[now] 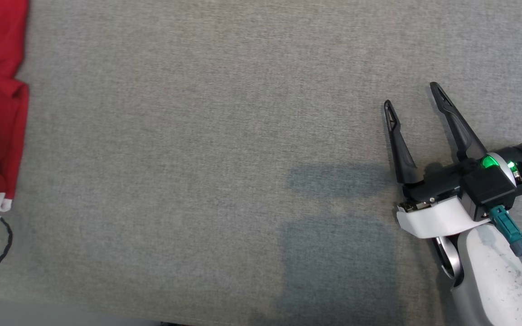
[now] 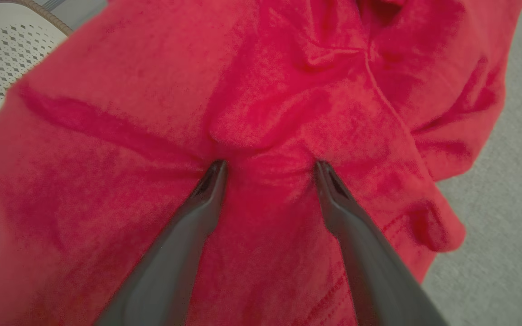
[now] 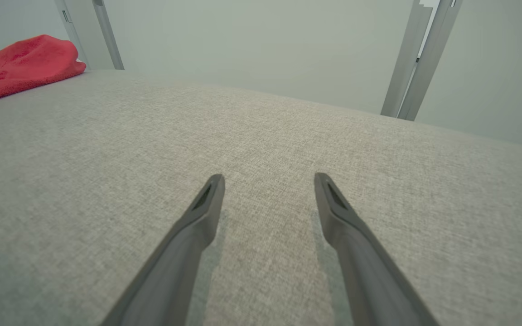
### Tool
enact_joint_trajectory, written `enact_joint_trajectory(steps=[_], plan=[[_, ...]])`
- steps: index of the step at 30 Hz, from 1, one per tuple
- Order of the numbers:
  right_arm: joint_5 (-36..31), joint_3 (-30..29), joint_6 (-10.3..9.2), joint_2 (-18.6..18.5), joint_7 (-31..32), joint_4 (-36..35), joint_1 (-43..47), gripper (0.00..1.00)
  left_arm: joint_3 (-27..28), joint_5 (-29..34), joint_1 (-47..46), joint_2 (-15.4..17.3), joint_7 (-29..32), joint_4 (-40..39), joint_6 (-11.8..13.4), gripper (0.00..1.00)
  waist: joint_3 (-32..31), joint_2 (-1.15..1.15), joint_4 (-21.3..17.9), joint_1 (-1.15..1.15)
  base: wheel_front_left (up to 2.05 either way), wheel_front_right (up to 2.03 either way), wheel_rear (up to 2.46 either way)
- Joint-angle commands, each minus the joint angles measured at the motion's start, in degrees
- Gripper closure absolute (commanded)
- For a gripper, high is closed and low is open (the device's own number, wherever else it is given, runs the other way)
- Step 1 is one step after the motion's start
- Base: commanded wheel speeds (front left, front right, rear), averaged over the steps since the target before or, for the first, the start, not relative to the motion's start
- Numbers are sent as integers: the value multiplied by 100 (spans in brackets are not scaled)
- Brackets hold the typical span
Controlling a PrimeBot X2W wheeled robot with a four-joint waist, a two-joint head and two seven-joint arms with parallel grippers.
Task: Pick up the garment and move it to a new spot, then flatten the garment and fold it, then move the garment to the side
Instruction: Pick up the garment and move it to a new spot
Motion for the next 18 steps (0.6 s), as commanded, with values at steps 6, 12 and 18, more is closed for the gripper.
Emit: enact_joint_trajectory(steps=[6, 12, 18], plan=[[145, -50, -10, 37, 53, 283, 384, 0, -214, -28, 94, -205, 151, 600, -34, 100, -5, 0, -580, -1, 0, 0, 0], [295, 47, -9, 157, 44, 361, 505, 0, -260, -310, 139, 200, -348, -504, -58, 100, -659, 0, -591, -1, 0, 0, 0], [540, 125, -8, 294, 18, 456, 689, 0, -646, -685, 819, 669, -422, -2763, -43, 100, -1403, 0, -769, -1, 0, 0, 0]])
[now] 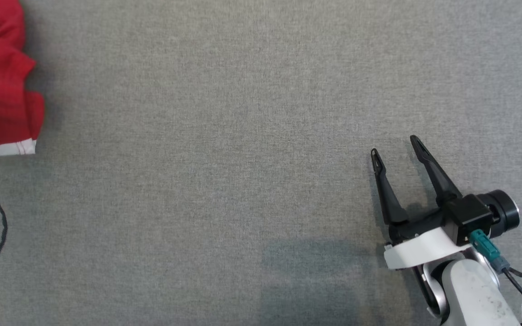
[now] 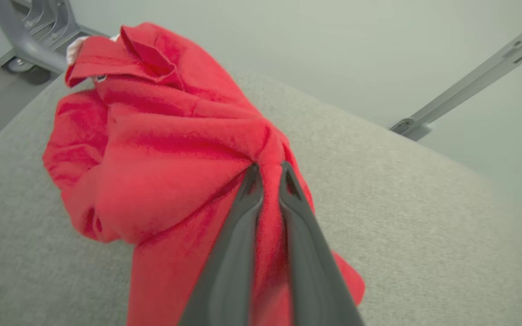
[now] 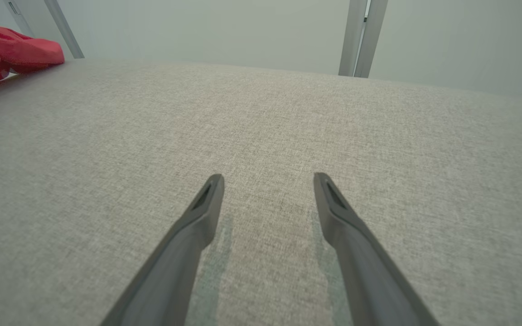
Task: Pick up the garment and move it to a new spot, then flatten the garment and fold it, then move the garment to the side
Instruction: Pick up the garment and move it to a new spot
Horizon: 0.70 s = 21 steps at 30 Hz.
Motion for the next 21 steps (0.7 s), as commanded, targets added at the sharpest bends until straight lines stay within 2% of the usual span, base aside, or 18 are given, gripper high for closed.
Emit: enact_joint_trajectory(steps=[1, 5, 9, 13, 17, 21], plan=[[64, 16, -6, 30, -1, 30, 128, 0, -101, -95, 236, 44, 7, -456, -18, 100, -739, 0, -144, -1, 0, 0, 0], [206, 19, -7, 74, -1, 60, 314, 0, -265, -278, 795, 27, 82, -1994, 0, 100, -1116, 0, -367, -1, 0, 0, 0], [321, 41, -7, 97, -2, 57, 439, 0, -624, -153, 1278, -149, 265, -3416, 335, 100, -1353, 0, -675, -1, 0, 0, 0], [443, 112, -6, 103, -2, 35, 523, 0, -1244, -53, 1683, -464, 502, -4305, 628, 100, -1473, 0, -1078, -1, 0, 0, 0], [587, 124, -6, 104, -2, 28, 582, 0, -1855, -76, 1946, -914, 646, -4255, 798, 100, -1513, 0, -1475, -1, 0, 0, 0], [729, 156, -6, 107, -2, 46, 657, 0, -2175, -77, 1997, -1398, 477, -3169, 829, 100, -1527, 0, -1867, -1, 0, 0, 0]])
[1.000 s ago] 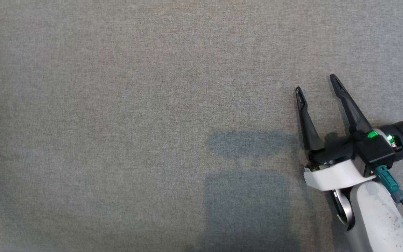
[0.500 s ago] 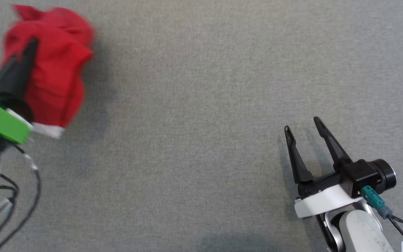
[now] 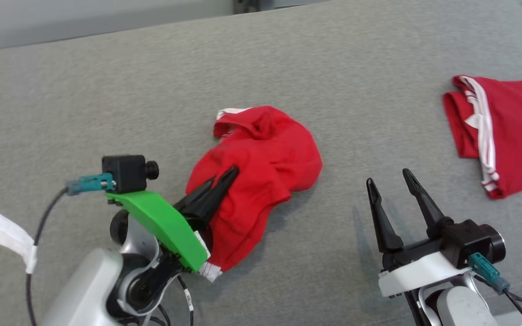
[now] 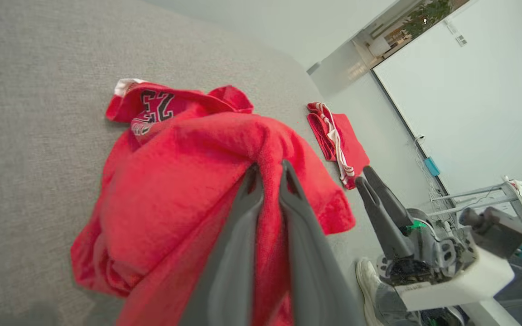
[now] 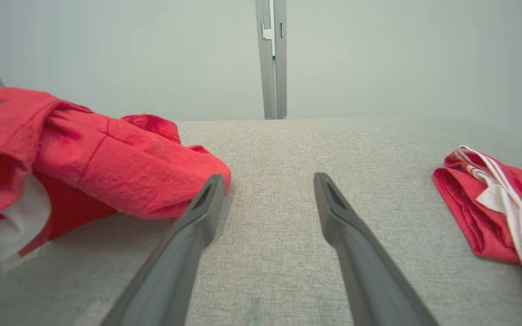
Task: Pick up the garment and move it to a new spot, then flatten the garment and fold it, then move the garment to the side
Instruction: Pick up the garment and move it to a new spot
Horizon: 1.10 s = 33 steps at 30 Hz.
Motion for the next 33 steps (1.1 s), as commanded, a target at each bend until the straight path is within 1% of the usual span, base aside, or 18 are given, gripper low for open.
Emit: enact_joint_trajectory(steps=[1, 3, 5, 6, 7, 8, 9, 12, 13, 15, 18, 21, 24, 26, 28, 30, 32, 33], plan=[[62, 35, -6, 3, -3, 12, 109, 0, -29, 91, 42, -104, -135, 437, 8, 100, -170, 0, -642, 0, 0, 0, 0], [134, 68, -7, 1, -3, 31, 124, 0, -67, 283, -49, -277, -421, 1230, -27, 100, -173, 0, -802, 0, 0, 0, 0], [198, 110, -6, 3, -3, 40, 143, 0, -69, 542, -180, -372, -807, 1948, -41, 100, -180, 0, -920, 0, 0, 0, 0], [217, 106, -6, 2, -3, 43, 170, 0, -90, 628, -216, -441, -963, 2207, -69, 100, -188, 0, -944, 0, 0, 0, 0], [226, 94, -6, 0, -3, 50, 202, 0, -99, 731, -253, -494, -1164, 2451, -108, 75, -205, 0, -963, 0, 0, 0, 0], [229, 71, -6, 0, -3, 55, 226, 0, -89, 842, -288, -536, -1387, 2618, -136, 31, -229, 0, -967, 0, 0, 0, 0], [231, 53, -6, 0, -3, 59, 249, 0, -75, 947, -291, -563, -1582, 2760, -133, 0, -266, 0, -961, 0, 0, 0, 0], [167, -61, -6, 1, -3, 72, 347, 0, -120, 1290, -163, -496, -2147, 2807, -154, 0, -451, 0, -885, 0, 0, 0, 0], [139, -116, -6, 1, -3, 73, 389, 0, -140, 1405, -73, -448, -2318, 2735, -116, 0, -526, 0, -834, 0, 0, 0, 0], [73, -263, -6, -4, -3, 32, 476, 0, -165, 1673, 105, -337, -2648, 2521, 9, 0, -672, 0, -690, 0, 0, 0, 0], [-60, -454, -6, -1, -3, -33, 590, 0, -89, 1886, 542, -204, -3039, 2058, 286, 0, -912, 0, -436, 0, 0, 0, 0], [-175, -615, -6, -4, -3, -63, 725, 0, 23, 2032, 1060, -62, -3241, 1644, 500, 0, -1149, 0, -186, 0, 0, 0, 0], [-252, -782, -6, -3, -3, -96, 817, 0, 173, 2114, 1606, 54, -3361, 1466, 600, 0, -1363, 0, 61, 0, 0, 0, 0], [-292, -861, -6, -3, -3, -88, 873, 0, 372, 2183, 1951, 121, -3400, 1464, 632, 0, -1465, 0, 209, 0, 0, 0, 0], [-346, -915, -6, -3, -3, -74, 934, 0, 685, 2290, 2217, 82, -3423, 1430, 648, 0, -1522, 0, 350, 0, 0, 0, 0], [-329, -936, -6, -2, -3, -54, 988, 0, 1087, 2420, 2515, -50, -3413, 1370, 551, 0, -1570, 0, 501, 0, 0, 0, 0], [-314, -934, -6, -4, -3, -22, 1055, 0, 1457, 2718, 2782, -109, -3413, 1409, 474, 0, -1610, 0, 644, 0, 0, 0, 0], [-301, -936, -6, -2, -2, -2, 1084, 0, 1648, 2790, 2875, -221, -3413, 1423, 421, 0, -1628, 0, 718, 0, 0, 0, 0]])
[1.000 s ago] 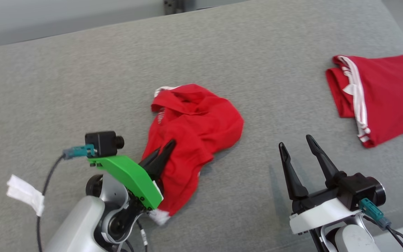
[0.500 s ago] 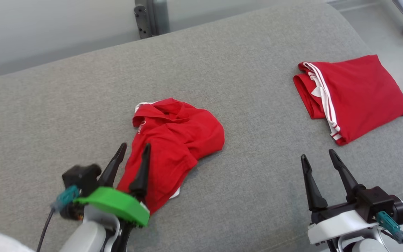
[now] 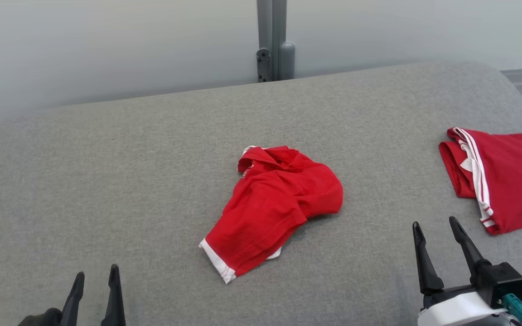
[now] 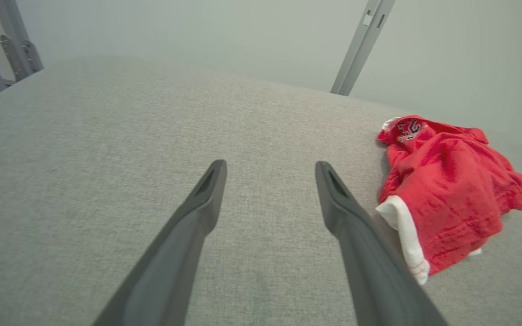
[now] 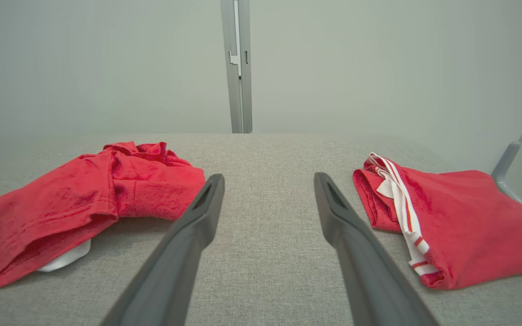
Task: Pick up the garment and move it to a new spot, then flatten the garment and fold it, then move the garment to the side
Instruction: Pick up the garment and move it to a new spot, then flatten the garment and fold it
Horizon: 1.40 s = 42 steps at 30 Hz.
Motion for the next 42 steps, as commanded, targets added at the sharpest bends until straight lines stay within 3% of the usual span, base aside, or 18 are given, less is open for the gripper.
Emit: enact_joint_trajectory(steps=[1, 5, 11, 17, 23, 26, 30, 36, 39, 42], plan=[[4, 5, -6, -12, -3, 40, 102, 0, 218, 127, 184, -131, -12, 17, -99, 0, -341, 0, 512, 0, 0, 0, 0], [50, -30, -6, -14, -3, 144, 180, 0, 858, 545, 440, -475, -13, -37, -404, 0, -398, 0, 703, 0, 0, 0, 0], [133, -70, -6, -12, -3, 287, 196, 0, 1332, 1051, 515, -821, -14, 60, -946, 0, -424, 0, 789, 0, 0, 0, 0], [183, -28, -6, -13, -3, 352, 147, 0, 1499, 1281, 391, -1026, -13, 194, -1200, 0, -390, 0, 701, 0, 0, 0, 0], [206, 5, -6, -12, -3, 371, 106, 0, 1570, 1346, 348, -1110, -13, 215, -1274, 0, -350, 0, 607, 0, 0, 0, 0], [192, 9, -6, -12, -3, 351, 49, 0, 1465, 1181, 220, -1184, -14, -93, -1294, 0, -320, 0, 525, 0, 0, 0, 0], [147, 53, -6, -12, -3, 264, -38, 0, 790, 544, 132, -1162, 103, -511, -1295, 0, -251, 0, 334, 0, 0, 0, 0], [150, 109, -6, -11, -3, 139, -207, 0, 5, -406, -131, -1158, 1344, -539, -1297, 0, 83, 0, -22, 0, 0, 0, 0], [206, 80, -6, -13, -2, 112, -233, 0, -304, -627, -232, -1178, 1936, -235, -1287, 0, 234, 0, -168, 0, 0, 0, 0], [243, 108, -6, -10, -3, 104, -278, 0, -388, -583, -419, -1191, 2145, 123, -1172, 0, 359, 0, -320, 0, 0, 0, 0]])
